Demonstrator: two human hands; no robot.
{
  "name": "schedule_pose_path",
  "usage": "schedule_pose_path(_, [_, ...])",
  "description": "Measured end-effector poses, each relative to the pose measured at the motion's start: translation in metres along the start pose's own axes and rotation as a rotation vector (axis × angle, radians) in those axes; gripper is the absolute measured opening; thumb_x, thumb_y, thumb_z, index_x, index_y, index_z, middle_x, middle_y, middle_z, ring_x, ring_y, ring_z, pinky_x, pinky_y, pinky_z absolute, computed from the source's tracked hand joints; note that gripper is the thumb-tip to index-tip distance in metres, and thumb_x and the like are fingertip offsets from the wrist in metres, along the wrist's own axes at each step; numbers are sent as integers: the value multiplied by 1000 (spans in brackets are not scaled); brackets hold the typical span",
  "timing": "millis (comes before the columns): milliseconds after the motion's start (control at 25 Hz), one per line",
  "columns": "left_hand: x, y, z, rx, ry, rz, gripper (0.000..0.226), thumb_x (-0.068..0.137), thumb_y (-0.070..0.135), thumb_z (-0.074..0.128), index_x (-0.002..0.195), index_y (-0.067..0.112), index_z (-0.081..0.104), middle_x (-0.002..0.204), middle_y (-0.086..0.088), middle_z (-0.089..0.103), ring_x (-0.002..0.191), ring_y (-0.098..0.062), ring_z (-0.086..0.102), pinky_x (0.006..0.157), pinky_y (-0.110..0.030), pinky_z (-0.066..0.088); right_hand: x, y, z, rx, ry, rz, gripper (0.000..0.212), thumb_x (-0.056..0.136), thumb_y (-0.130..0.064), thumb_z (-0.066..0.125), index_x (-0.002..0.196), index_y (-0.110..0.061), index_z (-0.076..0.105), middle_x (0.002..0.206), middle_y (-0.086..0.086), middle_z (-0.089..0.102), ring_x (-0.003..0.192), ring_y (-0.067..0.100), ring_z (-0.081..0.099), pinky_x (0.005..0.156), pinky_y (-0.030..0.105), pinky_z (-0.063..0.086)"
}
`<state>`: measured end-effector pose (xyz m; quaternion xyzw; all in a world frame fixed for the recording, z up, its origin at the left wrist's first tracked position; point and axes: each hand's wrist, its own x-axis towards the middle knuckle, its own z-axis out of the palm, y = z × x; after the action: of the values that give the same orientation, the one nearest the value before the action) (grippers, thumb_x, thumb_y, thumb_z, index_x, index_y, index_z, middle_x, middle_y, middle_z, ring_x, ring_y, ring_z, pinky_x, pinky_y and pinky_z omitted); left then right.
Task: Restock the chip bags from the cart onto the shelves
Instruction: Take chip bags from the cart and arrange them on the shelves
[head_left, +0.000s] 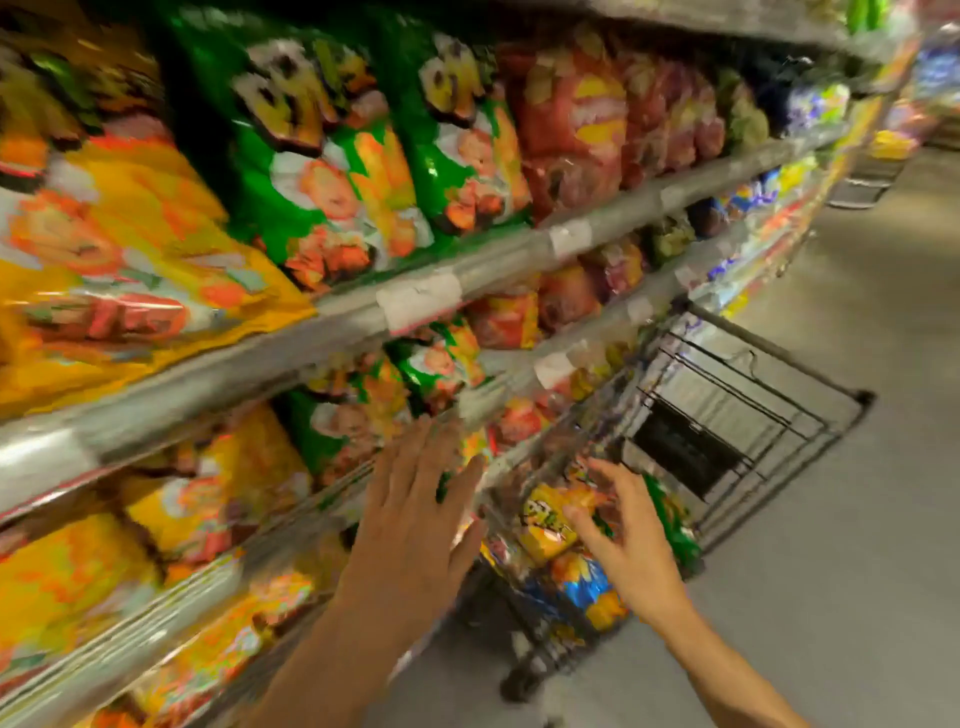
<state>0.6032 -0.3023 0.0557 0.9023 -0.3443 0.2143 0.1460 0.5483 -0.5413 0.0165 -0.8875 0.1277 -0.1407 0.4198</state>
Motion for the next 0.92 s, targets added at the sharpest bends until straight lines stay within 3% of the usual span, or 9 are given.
schedule_pose_path(160, [48, 28, 82, -76, -200, 59, 51, 80, 27, 78, 128, 9, 68, 135, -23, 60, 131, -47, 52, 100, -65, 46, 9, 94, -3, 71, 7, 323, 57, 83, 2, 80, 134, 2, 56, 129, 21, 59, 121, 37, 57, 106, 45, 44])
schedule_pose_path(280, [83, 44, 154, -111, -371, 74, 59, 69, 29, 89, 122, 9, 71, 132, -22, 62, 128, -46, 55, 99, -64, 48, 34, 160, -4, 187, -58, 600, 61, 90, -9, 76, 143, -7, 47, 130, 17, 57, 123, 33, 55, 94, 35, 45])
schedule_pose_path(440, [126, 50, 280, -159, -596, -4, 58, 77, 35, 82, 129, 14, 67, 141, -18, 57, 136, -42, 48, 107, -55, 42, 95, 255, 7, 325, -178, 912, 64, 93, -11, 72, 148, -7, 40, 120, 13, 56, 104, 29, 57, 86, 40, 47])
schedule_pose_path(560, [145, 52, 367, -188, -802, -121, 57, 86, 37, 71, 138, 15, 59, 149, -15, 47, 144, -35, 36, 117, -45, 30, 130, 311, 25, 338, -269, 1106, 66, 94, -11, 71, 150, -4, 35, 114, 9, 50, 101, 21, 50, 81, 30, 41])
schedule_pose_path(680, [141, 57, 439, -230, -963, -259, 56, 92, 41, 64, 142, 19, 53, 149, -12, 44, 143, -33, 35, 116, -41, 30, 160, 359, 37, 321, -370, 1167, 56, 96, -12, 67, 146, -2, 43, 122, 9, 59, 106, 21, 57, 84, 23, 49])
schedule_pose_path(720, [133, 59, 458, -254, -1045, -307, 58, 95, 45, 60, 146, 19, 48, 151, -11, 42, 144, -32, 32, 117, -40, 29, 174, 377, 40, 315, -351, 1180, 56, 96, -12, 67, 146, -1, 43, 128, 12, 59, 111, 25, 59, 88, 23, 52])
schedule_pose_path(800, [112, 66, 488, -301, -1226, -419, 63, 96, 48, 54, 148, 17, 42, 151, -14, 42, 144, -34, 33, 113, -42, 33, 202, 409, 44, 273, -243, 1236, 66, 96, -19, 68, 151, -1, 37, 143, 20, 52, 126, 35, 56, 101, 40, 52])
schedule_pose_path(840, [101, 71, 501, -324, -1296, -451, 62, 94, 46, 55, 147, 16, 42, 147, -14, 45, 140, -35, 37, 110, -43, 36, 216, 423, 46, 260, -191, 1272, 70, 96, -25, 68, 153, -4, 34, 147, 23, 50, 128, 36, 55, 100, 46, 51])
schedule_pose_path(920, [89, 79, 514, -392, -1347, -515, 59, 94, 40, 59, 146, 17, 43, 140, -12, 49, 132, -35, 43, 105, -44, 40, 236, 444, 52, 338, -95, 1326, 71, 96, -34, 67, 154, -11, 33, 144, 23, 53, 118, 32, 57, 88, 44, 51])
